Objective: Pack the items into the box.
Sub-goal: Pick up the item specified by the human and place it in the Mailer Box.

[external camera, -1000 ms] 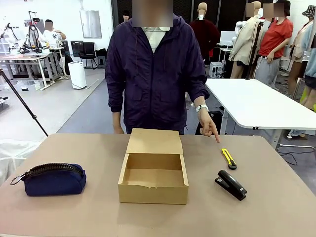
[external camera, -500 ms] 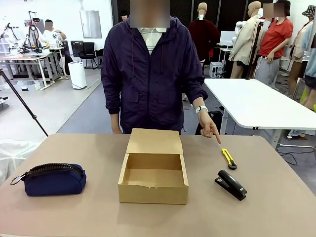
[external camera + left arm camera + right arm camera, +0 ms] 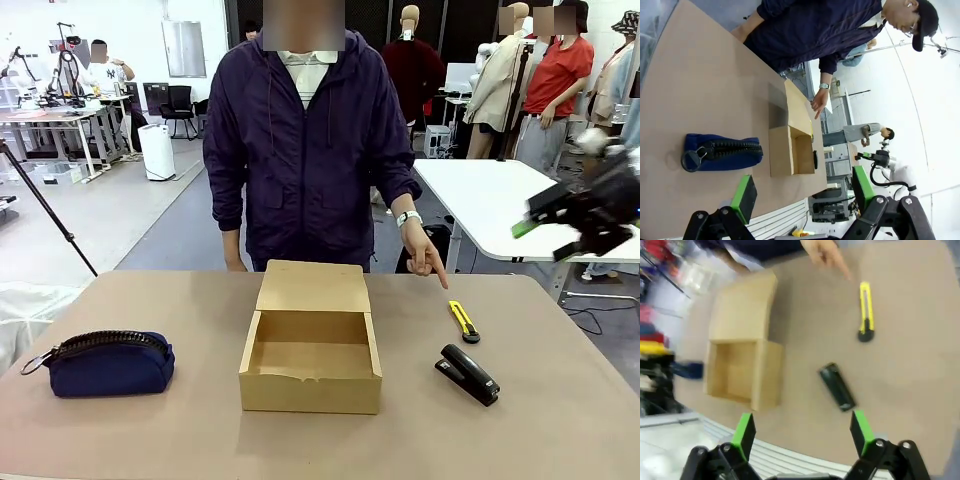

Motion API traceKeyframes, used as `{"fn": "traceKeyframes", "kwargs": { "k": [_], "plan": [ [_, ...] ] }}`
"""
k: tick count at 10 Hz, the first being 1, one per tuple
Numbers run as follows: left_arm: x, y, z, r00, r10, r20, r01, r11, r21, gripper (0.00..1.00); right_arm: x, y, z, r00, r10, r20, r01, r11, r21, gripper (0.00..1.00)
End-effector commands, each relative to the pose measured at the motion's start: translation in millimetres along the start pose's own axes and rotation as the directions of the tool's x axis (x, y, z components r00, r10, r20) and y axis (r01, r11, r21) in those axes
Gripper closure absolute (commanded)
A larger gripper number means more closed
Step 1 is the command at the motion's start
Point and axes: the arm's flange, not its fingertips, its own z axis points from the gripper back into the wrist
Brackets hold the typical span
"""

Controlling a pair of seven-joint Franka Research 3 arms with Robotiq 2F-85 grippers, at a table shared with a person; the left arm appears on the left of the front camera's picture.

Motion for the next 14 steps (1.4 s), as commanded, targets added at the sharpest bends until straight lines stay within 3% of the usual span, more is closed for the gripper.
{"fn": "traceKeyframes", "kwargs": {
  "k": [1, 2, 3, 4, 6, 7, 9, 10, 11, 13, 14],
  "plan": [
    [0.3, -0.4, 0.8, 1.0, -0.007, 0.011, 0.007, 1.0, -0.024, 0.0, 5.6, 4.2, -13.8, 0.96, 0.23, -0.16, -0.266, 0.929, -0.258, 0.0],
    [0.3, -0.4, 0.8, 1.0, -0.007, 0.011, 0.007, 1.0, -0.024, 0.0, 1.2, 5.8, -9.2, 0.961, 0.253, -0.112, -0.274, 0.928, -0.253, 0.0],
    [0.3, -0.4, 0.8, 1.0, -0.007, 0.011, 0.007, 1.0, -0.024, 0.0, -12.4, 1.3, 21.3, 0.964, 0.263, -0.044, -0.266, 0.955, -0.134, 0.0],
    [0.3, -0.4, 0.8, 1.0, -0.007, 0.011, 0.007, 1.0, -0.024, 0.0, 4.3, 13.0, -31.4, 0.974, 0.18, -0.138, -0.206, 0.958, -0.2, 0.0],
    [0.3, -0.4, 0.8, 1.0, -0.007, 0.011, 0.007, 1.0, -0.024, 0.0, -0.6, 9.0, -9.1, 0.965, 0.232, -0.123, -0.253, 0.946, -0.205, 0.0],
    [0.3, -0.4, 0.8, 1.0, -0.007, 0.011, 0.007, 1.0, -0.024, 0.0, 20.9, 19.7, -35.1, 0.965, 0.182, -0.187, -0.233, 0.924, -0.304, 0.0],
    [0.3, -0.4, 0.8, 1.0, -0.007, 0.011, 0.007, 1.0, -0.024, 0.0, 52.2, 27.6, -88.1, 0.932, 0.227, -0.283, -0.308, 0.907, -0.286, 0.0],
    [0.3, -0.4, 0.8, 1.0, -0.007, 0.011, 0.007, 1.0, -0.024, 0.0, 65.0, 19.7, -120.4, 0.941, 0.123, -0.314, -0.243, 0.894, -0.376, 0.0],
    [0.3, -0.4, 0.8, 1.0, -0.007, 0.011, 0.007, 1.0, -0.024, 0.0, 72.0, 10.4, -153.2, 0.951, 0.066, -0.303, -0.184, 0.906, -0.382, 0.0],
    [0.3, -0.4, 0.8, 1.0, -0.007, 0.011, 0.007, 1.0, -0.024, 0.0, 78.6, -11.7, -201.7, 0.955, -0.017, -0.298, -0.128, 0.879, -0.459, 0.0],
    [0.3, -0.4, 0.8, 1.0, -0.007, 0.011, 0.007, 1.0, -0.024, 0.0, 78.3, -20.7, -215.8, 0.964, 0.003, -0.267, -0.141, 0.855, -0.498, 0.0]
  ]
}}
